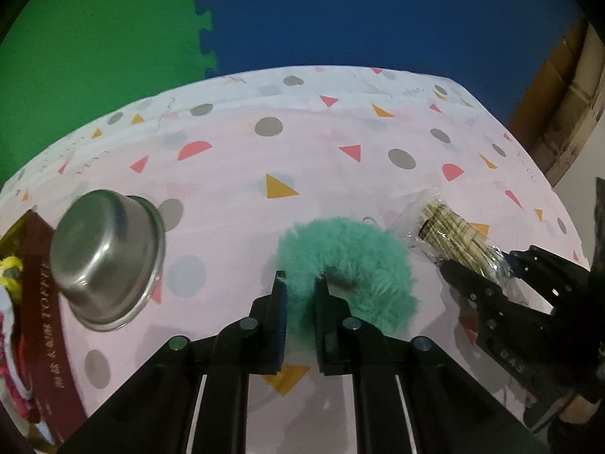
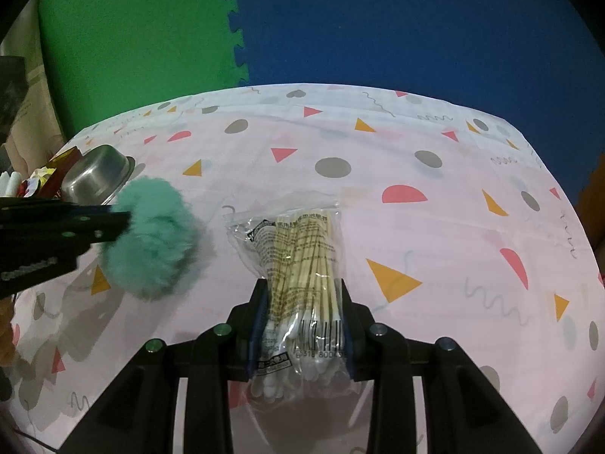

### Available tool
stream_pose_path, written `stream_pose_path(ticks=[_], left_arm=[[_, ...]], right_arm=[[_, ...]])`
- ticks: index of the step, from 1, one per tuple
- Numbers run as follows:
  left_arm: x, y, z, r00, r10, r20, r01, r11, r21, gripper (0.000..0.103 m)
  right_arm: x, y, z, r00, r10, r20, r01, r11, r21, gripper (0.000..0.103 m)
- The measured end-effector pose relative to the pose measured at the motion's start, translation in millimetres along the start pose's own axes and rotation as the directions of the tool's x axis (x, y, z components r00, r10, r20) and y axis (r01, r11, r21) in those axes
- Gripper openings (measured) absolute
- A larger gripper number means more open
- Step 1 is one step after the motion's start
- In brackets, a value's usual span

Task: Organize soft objects
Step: 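Carry the teal fuzzy scrunchie into the gold tin tray and open the left gripper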

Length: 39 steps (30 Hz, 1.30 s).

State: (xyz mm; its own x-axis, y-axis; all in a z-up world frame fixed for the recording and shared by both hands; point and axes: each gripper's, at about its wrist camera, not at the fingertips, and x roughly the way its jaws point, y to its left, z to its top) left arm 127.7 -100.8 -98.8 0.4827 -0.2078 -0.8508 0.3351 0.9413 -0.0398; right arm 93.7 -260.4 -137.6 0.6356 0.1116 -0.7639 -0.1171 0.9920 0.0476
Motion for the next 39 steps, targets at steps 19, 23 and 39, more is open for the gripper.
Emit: stream_pose_path(ticks=[19, 23, 39], left_arm=[[-74, 35, -4, 0.998, 0.038, 0.05, -0.033, 0.995, -0.093, 0.01], [-96, 54, -4, 0.994, 0.068, 0.081, -0.058, 0.991, -0.121, 0.01], [-157, 193, 2, 0.954, 0.284, 0.099, -0.24, 0.917, -0.32, 0.01]], right_arm=[[0, 1, 0, 1.0, -0.007, -0.001, 0.007, 1.0, -0.005, 0.034], [0, 1, 0, 1.0, -0.007, -0.001, 0.007, 1.0, -0.005, 0.034], [0, 1, 0, 1.0, -0.008, -0.002, 0.008, 1.0, -0.007, 0.034]])
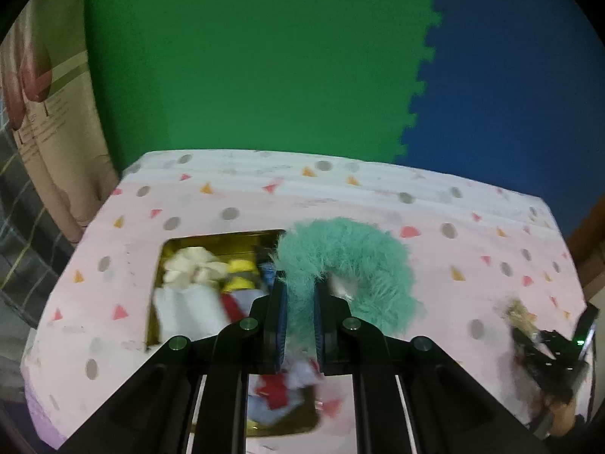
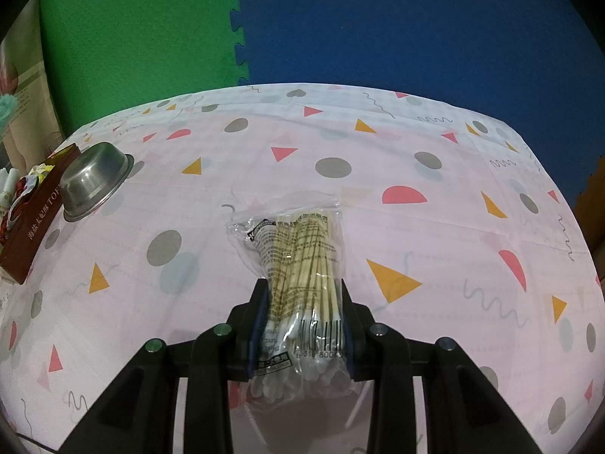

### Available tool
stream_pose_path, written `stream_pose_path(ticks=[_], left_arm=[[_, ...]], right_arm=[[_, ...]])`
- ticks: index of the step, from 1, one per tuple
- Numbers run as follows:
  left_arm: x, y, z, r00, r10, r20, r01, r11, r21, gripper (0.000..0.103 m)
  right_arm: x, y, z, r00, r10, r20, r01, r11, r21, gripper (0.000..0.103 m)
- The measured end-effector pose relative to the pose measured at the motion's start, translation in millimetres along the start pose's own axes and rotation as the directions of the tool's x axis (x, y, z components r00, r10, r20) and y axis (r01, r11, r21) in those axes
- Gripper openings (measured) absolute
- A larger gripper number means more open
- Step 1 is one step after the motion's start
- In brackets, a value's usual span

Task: Organize soft objects
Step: 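Carry the teal fuzzy scrunchie into the gold tin tray and open the left gripper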

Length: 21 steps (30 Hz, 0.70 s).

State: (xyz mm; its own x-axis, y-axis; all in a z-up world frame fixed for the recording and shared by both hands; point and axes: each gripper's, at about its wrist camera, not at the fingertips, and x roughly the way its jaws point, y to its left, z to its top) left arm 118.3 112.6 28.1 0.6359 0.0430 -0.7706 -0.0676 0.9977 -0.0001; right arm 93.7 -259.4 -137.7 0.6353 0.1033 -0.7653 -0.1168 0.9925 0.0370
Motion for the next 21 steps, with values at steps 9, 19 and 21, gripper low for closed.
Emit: stream_pose_path(ticks=[9, 19, 21], left_arm=[[46, 32, 3, 0.992, 0.114, -0.048, -0.115, 0.993, -0.018, 0.01], [98, 43, 12, 0.979, 0.164, -0.123, -0.165, 0.986, 0.003, 0.012], [105, 45, 10, 0.976, 0.166, -0.137, -0.167, 0.986, 0.004, 0.014]], right_arm=[[0, 0, 0, 1.0, 0.001, 0.0, -0.001, 1.0, 0.001, 0.034], [0, 0, 0, 1.0, 0.001, 0.0, -0.001, 1.0, 0.002, 0.034], [0, 0, 0, 1.0, 0.0, 0.0, 0.0, 1.0, 0.001, 0.034]])
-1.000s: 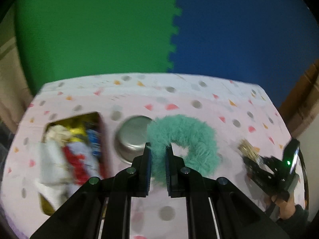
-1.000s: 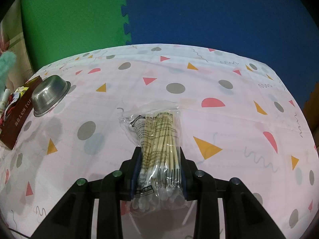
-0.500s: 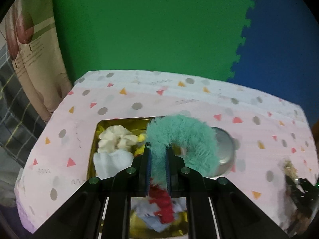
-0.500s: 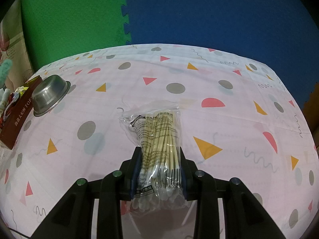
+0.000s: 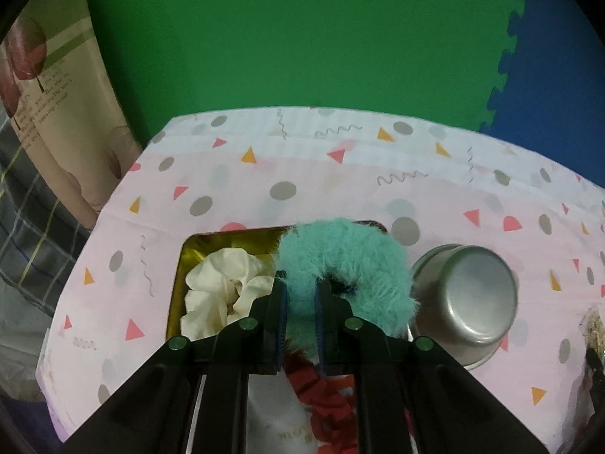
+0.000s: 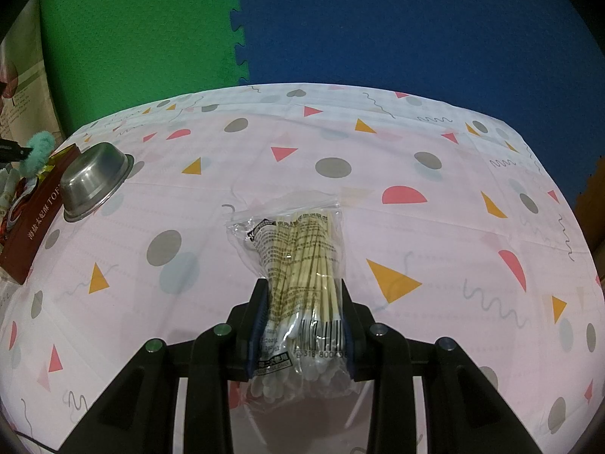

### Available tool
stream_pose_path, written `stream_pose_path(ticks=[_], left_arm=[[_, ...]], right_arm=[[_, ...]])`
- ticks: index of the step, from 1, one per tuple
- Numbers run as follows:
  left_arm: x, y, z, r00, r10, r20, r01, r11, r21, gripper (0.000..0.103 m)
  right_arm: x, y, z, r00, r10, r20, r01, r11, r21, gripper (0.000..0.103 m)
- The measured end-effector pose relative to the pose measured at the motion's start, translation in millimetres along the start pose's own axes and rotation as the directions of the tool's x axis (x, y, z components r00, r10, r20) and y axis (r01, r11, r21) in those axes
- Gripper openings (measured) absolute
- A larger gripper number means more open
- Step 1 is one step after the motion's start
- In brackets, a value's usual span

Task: Organize soft objects
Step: 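Carry the teal fuzzy scrunchie into the gold tin tray and open the left gripper, then carry the cotton swab bag into the gold tin tray and open the right gripper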

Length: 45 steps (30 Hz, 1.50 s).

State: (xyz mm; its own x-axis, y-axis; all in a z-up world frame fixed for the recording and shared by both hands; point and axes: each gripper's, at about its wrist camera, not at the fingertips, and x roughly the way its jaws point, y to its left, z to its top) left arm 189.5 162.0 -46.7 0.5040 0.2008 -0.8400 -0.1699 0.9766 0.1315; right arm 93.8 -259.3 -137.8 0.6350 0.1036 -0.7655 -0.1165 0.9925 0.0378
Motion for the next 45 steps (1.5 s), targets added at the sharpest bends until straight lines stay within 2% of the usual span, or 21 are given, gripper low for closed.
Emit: stream_pose_path(ticks=[8, 10, 15, 25, 29, 35, 45], left_arm=[[18, -3, -3, 0.999, 0.033, -0.021, -0.032, 0.999, 0.019, 0.02], [17, -4, -3, 0.999, 0.029, -0.014, -0.028, 0.999, 0.023, 0.025], [5, -5, -1, 1.0, 0.01, 0.019, -0.011, 1.0, 0.022, 0.046], [-45, -10, -11, 0.995, -0.032, 0.098, 0.031, 0.999, 0.011, 0.048], [-73, -9, -30, 0.989, -0.05, 0.137, 0.048, 0.999, 0.014, 0.054], [-100, -3, -64, 0.983, -0.034, 0.183, 0.028, 0.999, 0.034, 0.062], [-102, 23, -101, 0.983, 0.032, 0.179, -0.024, 0.999, -0.043, 0.065]], right_arm=[[0, 0, 0, 1.0, 0.001, 0.0, -0.001, 1.0, 0.001, 0.034], [0, 0, 0, 1.0, 0.001, 0.0, -0.001, 1.0, 0.001, 0.034], [0, 0, 0, 1.0, 0.0, 0.0, 0.0, 1.0, 0.0, 0.034], [1, 0, 0, 1.0, 0.0, -0.001, 0.0, 1.0, 0.0, 0.034], [1, 0, 0, 1.0, 0.001, 0.0, -0.001, 1.0, 0.002, 0.034], [0, 1, -1, 1.0, -0.005, -0.001, 0.005, 1.0, -0.003, 0.034], [-1, 7, 0, 0.999, -0.051, -0.007, 0.051, 0.999, -0.018, 0.032]])
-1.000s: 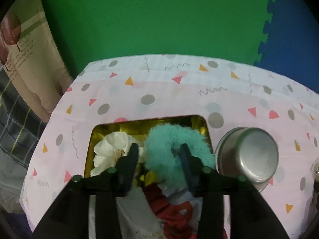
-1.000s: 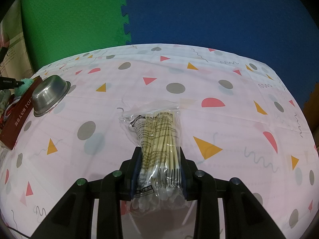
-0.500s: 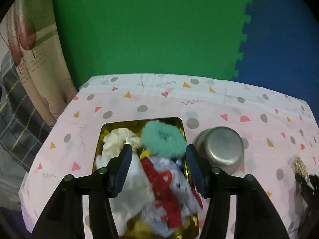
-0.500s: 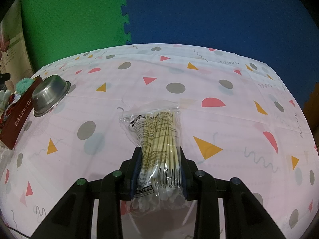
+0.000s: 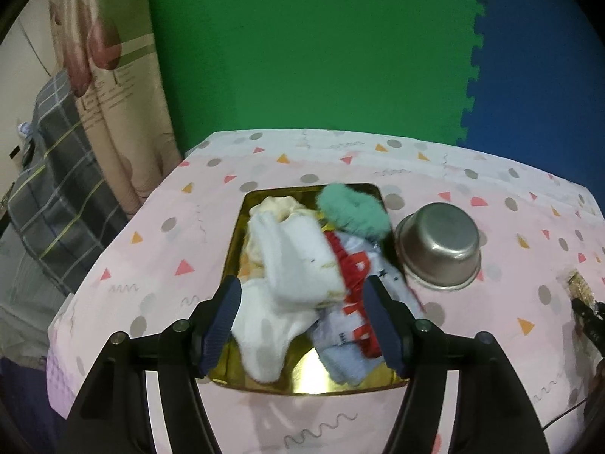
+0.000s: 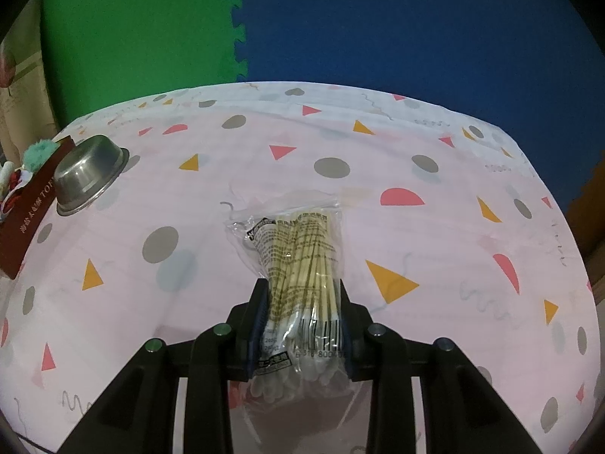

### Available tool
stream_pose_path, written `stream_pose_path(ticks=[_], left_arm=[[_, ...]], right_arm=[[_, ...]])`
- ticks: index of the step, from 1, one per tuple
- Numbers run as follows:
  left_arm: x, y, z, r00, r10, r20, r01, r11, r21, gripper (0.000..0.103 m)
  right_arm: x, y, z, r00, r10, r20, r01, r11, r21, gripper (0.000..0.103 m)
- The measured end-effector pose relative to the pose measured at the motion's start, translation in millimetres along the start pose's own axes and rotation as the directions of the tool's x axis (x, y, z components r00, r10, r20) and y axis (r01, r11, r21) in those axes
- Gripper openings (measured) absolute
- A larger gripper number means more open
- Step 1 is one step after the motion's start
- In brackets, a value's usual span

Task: Organize soft objects
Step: 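Carry the cotton swab bag into the gold tin tray and open the right gripper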

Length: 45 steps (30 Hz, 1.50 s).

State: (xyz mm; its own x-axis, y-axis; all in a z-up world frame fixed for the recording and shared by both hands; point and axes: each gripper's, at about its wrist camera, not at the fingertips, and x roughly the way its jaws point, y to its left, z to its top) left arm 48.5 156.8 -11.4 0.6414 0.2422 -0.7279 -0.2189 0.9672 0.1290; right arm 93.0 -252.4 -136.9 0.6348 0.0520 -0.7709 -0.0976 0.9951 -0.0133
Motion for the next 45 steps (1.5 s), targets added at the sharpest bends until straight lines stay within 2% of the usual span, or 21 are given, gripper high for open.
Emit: stream_pose_path(ticks=[12, 30, 33, 45], left_arm=[[-5, 16, -22, 0.995, 0.093, 0.041, -0.092, 0.995, -0.024, 0.074], [-3, 29, -29, 0.999, 0.043, 0.014, -0.042, 0.997, -0.063, 0.076], [-3, 30, -30, 0.999, 0.049, 0.009, -0.048, 0.996, -0.072, 0.08], [4, 36, -31, 0.999, 0.048, -0.012, -0.049, 0.994, -0.093, 0.081]], right_arm=[[-6, 9, 2, 0.997, -0.069, -0.023, 0.069, 0.997, 0.033, 0.027], [-43, 45, 26, 0.999, -0.042, 0.028, 0.042, 0.999, 0.014, 0.027], [-48, 53, 29, 0.999, -0.034, 0.035, 0.034, 0.999, 0.002, 0.027], [-56, 80, 40, 0.999, 0.006, 0.047, -0.005, 1.0, -0.011, 0.027]])
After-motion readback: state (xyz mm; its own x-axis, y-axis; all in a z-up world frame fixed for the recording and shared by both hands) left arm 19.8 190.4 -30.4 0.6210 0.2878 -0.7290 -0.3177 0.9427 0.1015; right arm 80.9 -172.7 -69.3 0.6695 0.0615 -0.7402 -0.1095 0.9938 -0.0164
